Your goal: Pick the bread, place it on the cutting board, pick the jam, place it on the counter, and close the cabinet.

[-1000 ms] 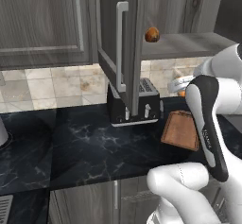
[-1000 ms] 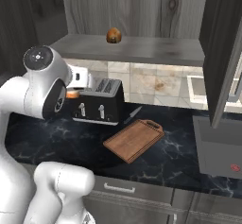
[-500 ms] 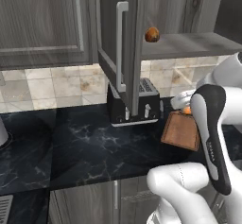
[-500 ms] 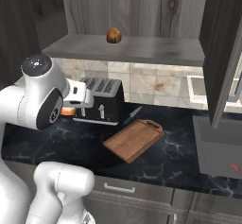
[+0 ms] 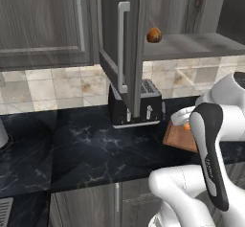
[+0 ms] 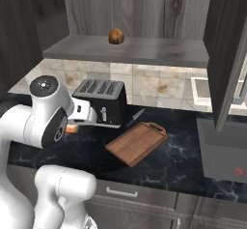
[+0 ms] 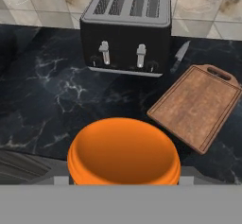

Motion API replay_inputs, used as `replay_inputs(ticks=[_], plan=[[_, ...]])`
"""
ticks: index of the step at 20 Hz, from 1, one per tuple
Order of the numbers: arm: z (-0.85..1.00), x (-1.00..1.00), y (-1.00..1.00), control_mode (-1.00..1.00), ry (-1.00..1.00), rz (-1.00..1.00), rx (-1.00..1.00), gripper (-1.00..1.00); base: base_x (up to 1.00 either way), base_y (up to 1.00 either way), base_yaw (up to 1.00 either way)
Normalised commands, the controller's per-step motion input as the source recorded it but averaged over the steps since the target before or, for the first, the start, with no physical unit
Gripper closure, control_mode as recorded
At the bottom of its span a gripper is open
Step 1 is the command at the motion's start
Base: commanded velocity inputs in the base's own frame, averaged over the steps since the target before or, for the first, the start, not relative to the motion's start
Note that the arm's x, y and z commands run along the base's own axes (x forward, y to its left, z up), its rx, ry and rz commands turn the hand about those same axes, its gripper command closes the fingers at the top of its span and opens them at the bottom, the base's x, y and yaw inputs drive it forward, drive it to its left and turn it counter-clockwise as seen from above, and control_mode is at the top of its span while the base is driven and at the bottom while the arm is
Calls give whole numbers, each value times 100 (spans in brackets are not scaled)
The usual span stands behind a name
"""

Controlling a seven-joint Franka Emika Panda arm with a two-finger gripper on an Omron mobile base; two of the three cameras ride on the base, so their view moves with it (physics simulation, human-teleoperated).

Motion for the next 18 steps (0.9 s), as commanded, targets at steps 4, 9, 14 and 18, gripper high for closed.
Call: replay_inputs(ticks=[4, 9, 14, 18], plan=[[-37, 0, 0, -100, 0, 0, 0, 100, 0, 0, 0], [-25, 0, 0, -100, 0, 0, 0, 100, 0, 0, 0], [-16, 11, 6, -100, -1, 0, 0, 100, 0, 0, 0], [-16, 21, 8, -100, -4, 0, -1, 100, 0, 0, 0]])
